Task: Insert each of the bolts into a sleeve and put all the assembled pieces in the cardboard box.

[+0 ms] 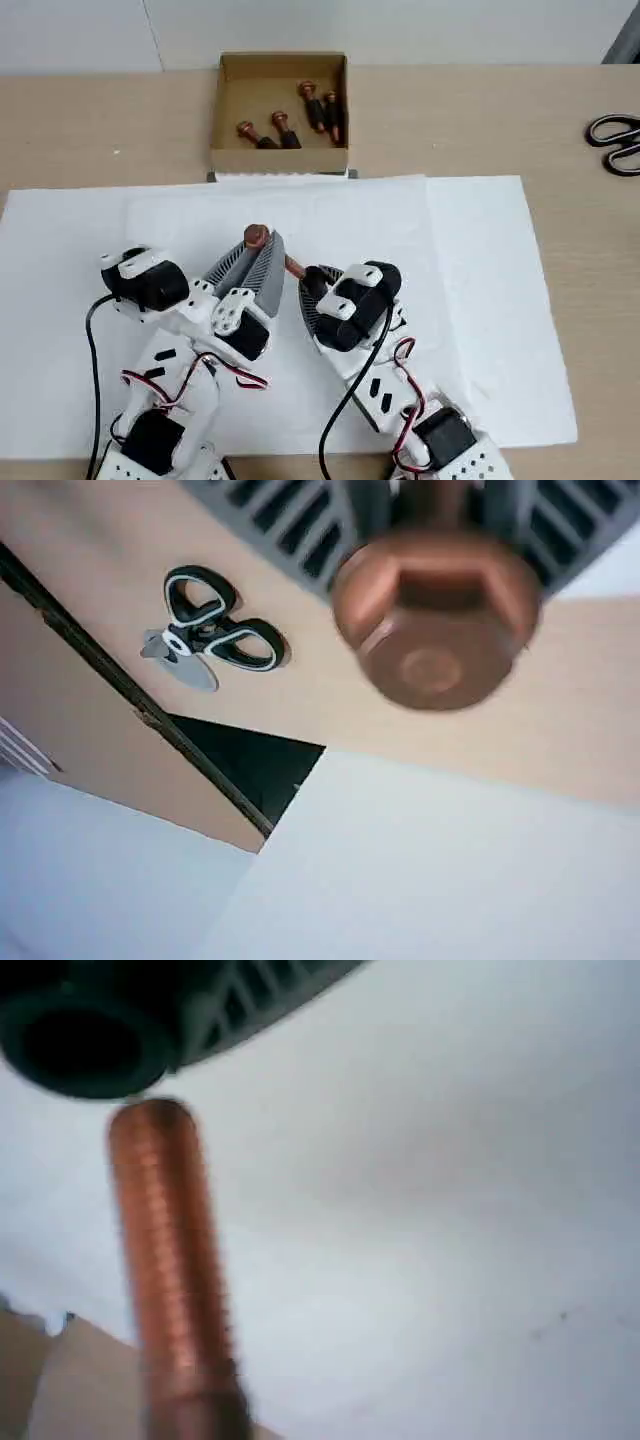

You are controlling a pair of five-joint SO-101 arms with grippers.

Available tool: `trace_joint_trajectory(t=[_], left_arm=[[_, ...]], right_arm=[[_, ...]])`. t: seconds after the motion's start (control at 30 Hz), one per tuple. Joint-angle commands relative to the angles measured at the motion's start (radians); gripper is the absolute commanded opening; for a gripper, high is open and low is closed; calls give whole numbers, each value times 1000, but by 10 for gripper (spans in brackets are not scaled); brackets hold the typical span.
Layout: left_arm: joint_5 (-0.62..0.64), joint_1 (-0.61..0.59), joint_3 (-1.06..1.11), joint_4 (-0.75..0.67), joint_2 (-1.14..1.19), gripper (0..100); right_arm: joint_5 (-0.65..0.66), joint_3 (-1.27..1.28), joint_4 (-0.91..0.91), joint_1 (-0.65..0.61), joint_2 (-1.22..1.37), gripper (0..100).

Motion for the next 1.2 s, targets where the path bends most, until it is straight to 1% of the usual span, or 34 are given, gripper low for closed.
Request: trace_joint_trajectory(t=[0.0,0.07,0.23,0.4,0.53,0.6,0.77,0.9,1.0,1.07,1.17], left_arm=[[5,6,-54,6,-8,7],[5,6,-53,12,-8,7],[5,6,-53,75,-11,7],[2,3,-64,80,-11,7],[2,6,-62,83,-11,7],[0,35,-62,86,-11,7],[-44,183,-64,138,-11,7],[-87,215,-61,144,-8,7],[-130,250,-61,198,-9,7],[-137,264,-61,236,-9,7],[-138,258,-61,255,-11,7]], right_arm=[[15,14,-4,-31,-8,4],[32,14,-7,-50,-8,4],[38,14,-7,-44,-10,4],[38,14,-12,-18,-10,4],[46,14,-64,-19,-10,4],[74,14,-68,-28,-10,4],[94,14,-68,-41,-10,4],[94,14,-64,-42,-10,4],[94,14,-62,-44,-10,4],[95,14,-61,-59,-10,4],[95,14,-61,-97,-10,4]])
